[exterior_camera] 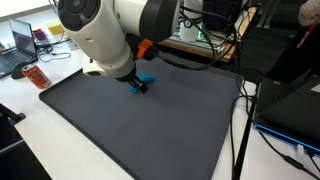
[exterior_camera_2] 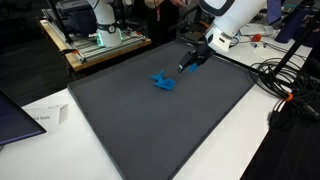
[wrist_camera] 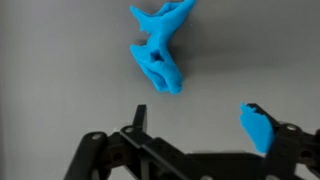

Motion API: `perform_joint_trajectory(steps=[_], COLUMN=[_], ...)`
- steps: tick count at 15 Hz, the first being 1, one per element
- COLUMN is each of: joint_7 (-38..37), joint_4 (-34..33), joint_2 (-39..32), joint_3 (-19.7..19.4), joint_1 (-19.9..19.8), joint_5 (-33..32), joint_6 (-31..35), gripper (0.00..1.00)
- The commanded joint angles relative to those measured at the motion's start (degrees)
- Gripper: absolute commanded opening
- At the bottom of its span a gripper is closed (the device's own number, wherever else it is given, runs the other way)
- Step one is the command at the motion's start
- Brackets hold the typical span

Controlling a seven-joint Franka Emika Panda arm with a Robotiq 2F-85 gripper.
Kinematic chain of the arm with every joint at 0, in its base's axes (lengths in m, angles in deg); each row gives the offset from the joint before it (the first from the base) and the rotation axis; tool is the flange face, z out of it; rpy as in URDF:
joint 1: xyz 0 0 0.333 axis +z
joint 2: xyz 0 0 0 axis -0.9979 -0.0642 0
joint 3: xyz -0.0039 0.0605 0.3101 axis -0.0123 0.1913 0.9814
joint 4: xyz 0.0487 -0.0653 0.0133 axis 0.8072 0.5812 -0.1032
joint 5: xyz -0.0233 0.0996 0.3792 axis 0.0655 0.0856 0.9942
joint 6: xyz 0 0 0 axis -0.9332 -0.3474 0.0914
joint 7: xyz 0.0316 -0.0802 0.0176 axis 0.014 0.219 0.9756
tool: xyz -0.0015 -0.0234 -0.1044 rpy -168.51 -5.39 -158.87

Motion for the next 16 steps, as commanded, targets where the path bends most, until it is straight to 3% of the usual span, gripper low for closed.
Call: perform_joint_trajectory(steps=[1,8,13,16], joint_7=[-2.6,-9.7,-16.9,-20.5], joint_4=[-1.1,5.4,15.0,21.4], joint_2=[0.0,3.4,8.6,13.7], joint_3=[-1.4,-2.0,-2.9,-2.8], joint_1=[2.3,5.1,8.2,9.2], joint_5=[-2.4,-3.7,-7.3,-9.5], joint_6=[-1.1,6.0,11.0,10.3], gripper=[1.00,1.00,1.00,1.00])
